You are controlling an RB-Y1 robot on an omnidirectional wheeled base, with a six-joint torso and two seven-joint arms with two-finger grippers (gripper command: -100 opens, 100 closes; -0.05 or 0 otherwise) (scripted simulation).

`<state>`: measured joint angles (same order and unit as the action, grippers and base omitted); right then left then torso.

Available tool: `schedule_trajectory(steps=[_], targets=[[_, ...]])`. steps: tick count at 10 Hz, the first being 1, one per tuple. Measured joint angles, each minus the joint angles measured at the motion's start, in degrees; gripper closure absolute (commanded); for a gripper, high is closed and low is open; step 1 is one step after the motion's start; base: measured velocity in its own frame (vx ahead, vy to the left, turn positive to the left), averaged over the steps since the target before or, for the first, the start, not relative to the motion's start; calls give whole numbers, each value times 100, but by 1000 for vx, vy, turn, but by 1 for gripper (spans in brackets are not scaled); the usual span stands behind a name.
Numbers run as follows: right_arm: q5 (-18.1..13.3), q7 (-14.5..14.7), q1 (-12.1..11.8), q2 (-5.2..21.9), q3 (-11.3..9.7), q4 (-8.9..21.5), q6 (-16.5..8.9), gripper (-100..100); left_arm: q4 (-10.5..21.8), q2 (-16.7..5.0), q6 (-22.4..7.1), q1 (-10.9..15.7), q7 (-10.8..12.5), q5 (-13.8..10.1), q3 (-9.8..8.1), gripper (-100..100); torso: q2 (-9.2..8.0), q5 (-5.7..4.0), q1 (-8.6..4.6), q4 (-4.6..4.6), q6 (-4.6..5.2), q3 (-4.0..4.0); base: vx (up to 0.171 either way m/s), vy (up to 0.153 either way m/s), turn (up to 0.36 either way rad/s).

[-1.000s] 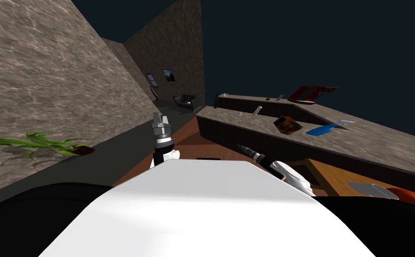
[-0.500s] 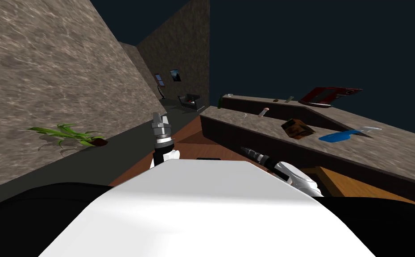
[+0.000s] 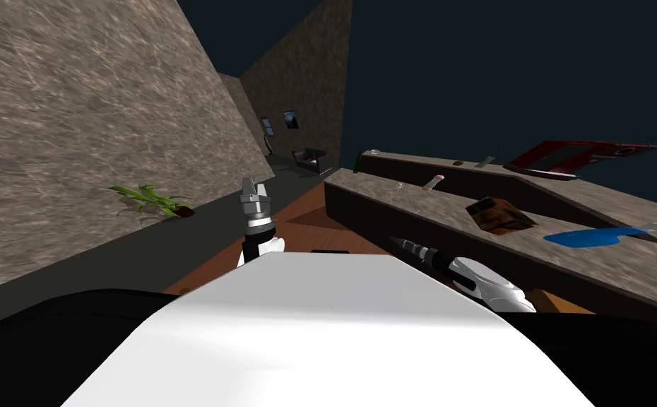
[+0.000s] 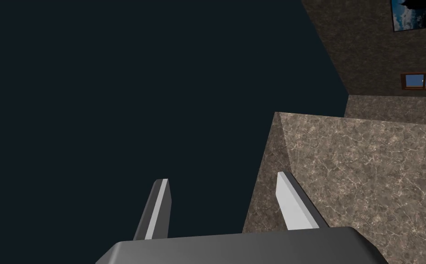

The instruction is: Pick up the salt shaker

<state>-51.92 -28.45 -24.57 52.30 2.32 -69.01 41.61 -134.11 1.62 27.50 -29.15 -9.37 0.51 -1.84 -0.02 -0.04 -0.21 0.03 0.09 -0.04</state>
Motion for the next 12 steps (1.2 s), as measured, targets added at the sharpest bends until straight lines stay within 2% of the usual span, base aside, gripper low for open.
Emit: schedule_trajectory(steps=[1,2,3,5,6,8,9,10,12], targets=[[-167,-96,84,141,-26,151,-11,-100,0,0,0,2,0,0,1,0,5,2,2,0,-14,2,9,-8,228],[-249,-136,99,194,-10,310,-8,-100,0,0,0,0,0,0,0,0,4,0,-2,-1,-3,3,7,-8,-27],[-266,-142,70,217,10,383,-3,-100,0,0,0,0,0,0,0,0,1,0,-2,0,0,1,6,-3,366],[-466,-203,229,432,45,861,114,-100,0,0,0,0,0,0,0,0,7,-1,-6,-1,-2,4,19,-23,262],[-626,-367,210,621,56,969,86,-100,0,0,0,1,0,0,0,0,11,0,-9,-1,-11,6,22,-33,168],[-864,-554,328,867,61,1312,97,-100,0,-1,0,1,0,0,0,0,14,-1,-12,-2,-10,8,27,-38,257],[-927,-566,370,935,91,1550,148,-100,0,-1,0,0,0,0,0,0,14,-3,-14,-3,-2,8,43,-48,383],[-1050,-654,281,1076,141,1638,138,-100,0,-1,0,1,0,0,0,0,19,-2,-16,-3,-10,11,40,-60,194],[-1246,-740,406,1269,164,2072,203,-100,0,-1,0,0,0,0,0,0,21,-4,-24,-4,-8,12,35,-76,236]])
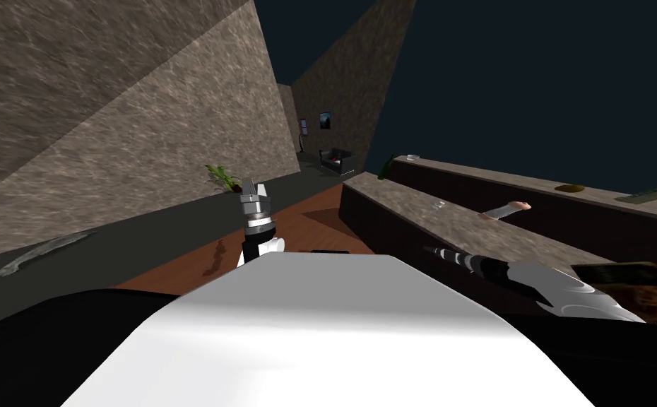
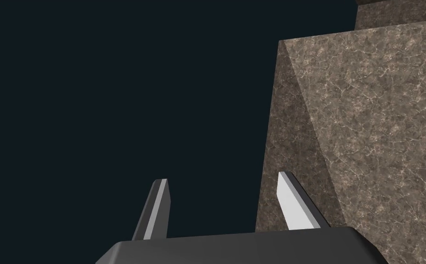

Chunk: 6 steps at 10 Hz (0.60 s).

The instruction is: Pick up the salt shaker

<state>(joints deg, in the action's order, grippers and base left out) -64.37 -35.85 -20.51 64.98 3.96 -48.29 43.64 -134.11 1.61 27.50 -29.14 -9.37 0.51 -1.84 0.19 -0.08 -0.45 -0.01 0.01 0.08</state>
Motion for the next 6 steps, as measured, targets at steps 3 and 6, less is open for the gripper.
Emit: schedule_trajectory(steps=[3,6], targets=[[-288,-221,104,237,-12,434,-7,-100,0,0,0,-1,0,0,-1,0,-2,-4,-4,0,7,0,41,-94,275],[-550,-268,239,416,24,1019,48,-100,0,0,0,-1,0,0,-1,0,5,-5,-12,-1,2,3,38,-104,214]])
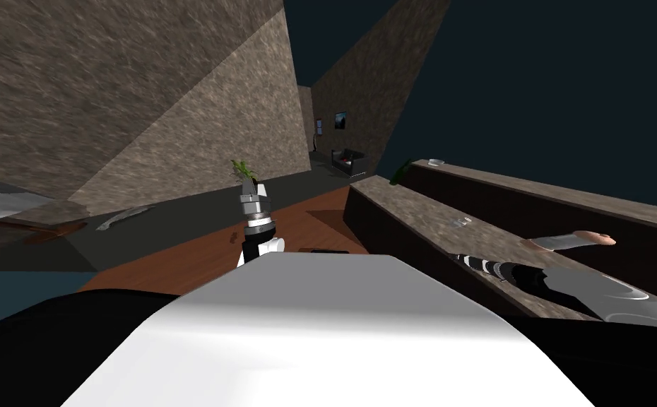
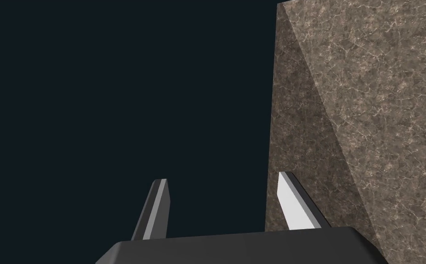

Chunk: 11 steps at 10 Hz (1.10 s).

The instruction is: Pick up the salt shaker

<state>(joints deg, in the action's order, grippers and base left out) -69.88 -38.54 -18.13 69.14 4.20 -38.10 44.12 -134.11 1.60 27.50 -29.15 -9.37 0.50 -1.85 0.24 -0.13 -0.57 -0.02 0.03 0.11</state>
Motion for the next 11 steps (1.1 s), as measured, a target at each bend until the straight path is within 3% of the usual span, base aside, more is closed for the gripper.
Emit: schedule_trajectory(steps=[2,3,5,7,9,10,11], targets=[[-151,-264,-121,199,24,37,-41,-100,0,0,0,0,0,0,0,0,6,0,-8,-1,1,3,49,-133,224],[-203,-302,-62,225,25,169,-36,-100,0,0,0,-1,0,0,-1,0,3,-4,-5,-1,7,2,24,-141,239],[-386,-206,228,334,21,797,90,-100,0,-1,0,0,0,0,-1,0,2,-6,-28,-1,0,1,31,-180,296],[-484,-371,56,406,66,809,20,-100,0,-1,0,-1,0,0,-1,0,9,-6,-24,-2,4,5,43,-206,265],[-661,-364,304,469,26,1307,70,-100,0,-1,0,-1,0,0,-2,0,14,-13,-47,-3,3,8,29,-206,216],[-699,-492,200,495,27,1201,31,-100,0,-1,0,-2,0,0,-2,0,8,-11,-23,-2,12,5,3,-169,200],[-758,-564,231,522,19,1321,34,-100,0,-1,0,-1,0,0,-1,0,5,-7,-21,-1,5,3,14,-203,313]])
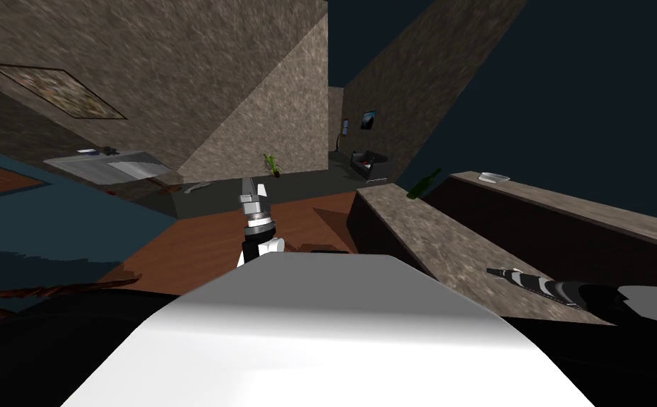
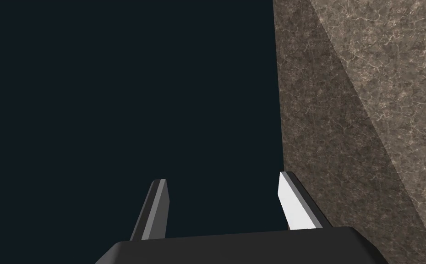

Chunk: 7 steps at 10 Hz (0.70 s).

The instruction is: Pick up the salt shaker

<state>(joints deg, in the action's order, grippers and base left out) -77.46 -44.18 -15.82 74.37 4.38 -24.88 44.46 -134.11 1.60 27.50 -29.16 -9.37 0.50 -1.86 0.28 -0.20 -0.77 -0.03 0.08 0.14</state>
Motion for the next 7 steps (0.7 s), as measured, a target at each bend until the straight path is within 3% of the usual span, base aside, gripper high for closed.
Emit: schedule_trajectory(steps=[1,2,3,7], targets=[[-34,-62,-52,21,14,44,8,-100,0,0,0,0,0,0,0,0,4,-2,-7,-1,-1,2,8,-97,75],[-36,-79,-57,26,17,42,7,0,0,1,0,-1,0,0,0,0,2,1,25,0,8,1,1,-18,-7],[-36,-77,-56,26,17,42,7,-100,0,1,0,-1,0,0,1,0,0,10,55,0,8,0,58,-21,-109],[608,284,-338,102,-306,-159,-159,-100,-1,1,0,-2,0,0,1,0,27,15,70,-6,6,16,84,-12,-76]])
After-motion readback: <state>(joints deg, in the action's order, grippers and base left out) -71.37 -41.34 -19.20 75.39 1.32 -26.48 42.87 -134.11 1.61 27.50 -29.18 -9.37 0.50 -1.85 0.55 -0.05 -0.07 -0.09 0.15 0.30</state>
